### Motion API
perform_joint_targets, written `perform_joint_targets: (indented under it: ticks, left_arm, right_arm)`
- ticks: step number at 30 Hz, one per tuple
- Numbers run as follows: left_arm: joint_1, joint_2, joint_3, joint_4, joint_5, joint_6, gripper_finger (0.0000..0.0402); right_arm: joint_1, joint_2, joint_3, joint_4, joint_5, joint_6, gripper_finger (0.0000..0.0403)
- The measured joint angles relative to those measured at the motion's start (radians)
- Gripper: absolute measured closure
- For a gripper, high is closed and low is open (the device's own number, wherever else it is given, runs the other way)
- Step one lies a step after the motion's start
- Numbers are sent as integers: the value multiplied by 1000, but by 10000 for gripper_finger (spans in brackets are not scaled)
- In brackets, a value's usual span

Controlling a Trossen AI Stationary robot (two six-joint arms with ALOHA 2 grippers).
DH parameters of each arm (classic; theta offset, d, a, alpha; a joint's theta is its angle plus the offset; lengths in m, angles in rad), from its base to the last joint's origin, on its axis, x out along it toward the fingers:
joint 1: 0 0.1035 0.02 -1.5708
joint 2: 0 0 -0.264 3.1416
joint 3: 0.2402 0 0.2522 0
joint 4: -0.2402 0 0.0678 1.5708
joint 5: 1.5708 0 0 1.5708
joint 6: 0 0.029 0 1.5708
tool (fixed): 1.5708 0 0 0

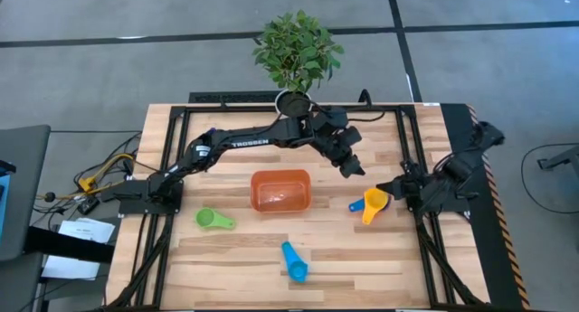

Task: Nest measuring cups in basket
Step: Stack the yellow measuring cup on top of the blue measuring cup

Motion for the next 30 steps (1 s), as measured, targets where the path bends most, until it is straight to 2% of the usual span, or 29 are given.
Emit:
perform_joint_targets:
  ticks: [7,15,20,24,30]
  left_arm:
    - [2,0,0,3,-1,-1,337]
    - [2,0,0,3,-3,-4,337]
    - [2,0,0,3,0,-7,337]
    - [2,1,0,2,7,-12,337]
    - [-9,2,0,-28,30,17,337]
  right_arm:
    - [37,-8,-32,-3,28,64,381]
    - [48,-8,-11,-14,23,64,294]
    - [47,-7,48,-119,20,106,258]
    - [46,-14,56,-119,20,116,256]
    - [46,-6,95,-80,19,58,283]
